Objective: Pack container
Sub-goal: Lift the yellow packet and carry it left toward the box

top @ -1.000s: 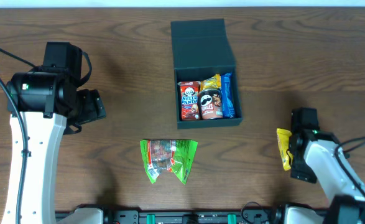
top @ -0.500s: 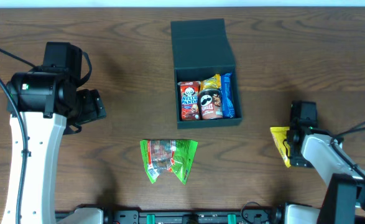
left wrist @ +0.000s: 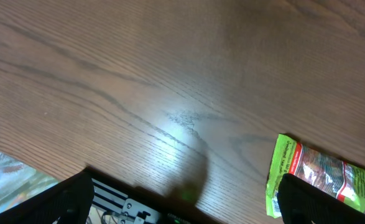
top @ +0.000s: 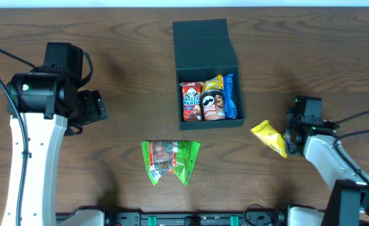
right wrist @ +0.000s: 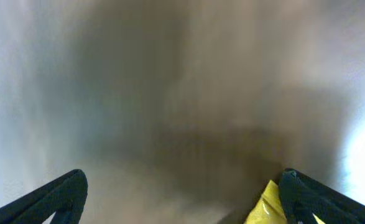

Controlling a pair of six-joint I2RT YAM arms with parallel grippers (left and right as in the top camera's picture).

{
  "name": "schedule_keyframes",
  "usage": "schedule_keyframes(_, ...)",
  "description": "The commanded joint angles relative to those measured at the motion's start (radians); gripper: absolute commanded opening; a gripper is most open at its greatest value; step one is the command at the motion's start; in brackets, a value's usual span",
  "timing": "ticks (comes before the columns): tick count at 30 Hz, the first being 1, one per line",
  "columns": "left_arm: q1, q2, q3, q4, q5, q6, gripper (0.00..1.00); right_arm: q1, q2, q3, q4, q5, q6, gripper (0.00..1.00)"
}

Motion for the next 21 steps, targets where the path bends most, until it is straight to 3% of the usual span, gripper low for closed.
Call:
schedule_keyframes(1,0.005,0.001,-0.003,-0.003,-0.014,-0.003,0.95,0.063,0.029,-0.023,0.046,-0.125,0.004,0.97)
schedule_keyframes(3,0.005,0.001,-0.003,-0.003,-0.014,-0.003,0.95,0.078,0.028,-0.022,0.109,-0.096,-0.074,0.91)
schedule_keyframes(4,0.005,0.001,-0.003,-0.003,-0.014,-0.003,0.95,0.077,0.024,-0.015,0.145,-0.093,-0.184,0.91)
schedule_keyframes(5,0.005,0.001,-0.003,-0.003,-0.014,-0.003,0.95,0.075,0.017,-0.004,0.154,-0.091,-0.269,0.99)
schedule_keyframes(7,0.005,0.001,-0.003,-0.003,-0.014,-0.003,0.95,0.063,-0.008,0.038,0.121,-0.076,-0.432,0.99)
schedule_keyframes(11,0.005,0.001,-0.003,-0.003,-0.014,-0.003,0.95,0.031,-0.083,0.170,-0.055,-0.043,-0.674,0.99)
schedule_keyframes(14,0.005,0.001,-0.003,-0.003,-0.014,-0.003,0.95,0.025,-0.156,0.288,-0.125,-0.153,-1.032,0.99)
schedule_keyframes(18,0.005,0.001,-0.003,-0.003,-0.014,-0.003,0.95,0.045,-0.236,0.435,-0.268,-0.468,-1.589,0.99)
schedule_keyframes(21,0.005,0.001,-0.003,-0.003,-0.014,-0.003,0.95,0.077,-0.258,0.520,-0.516,-0.498,-1.740,0.99)
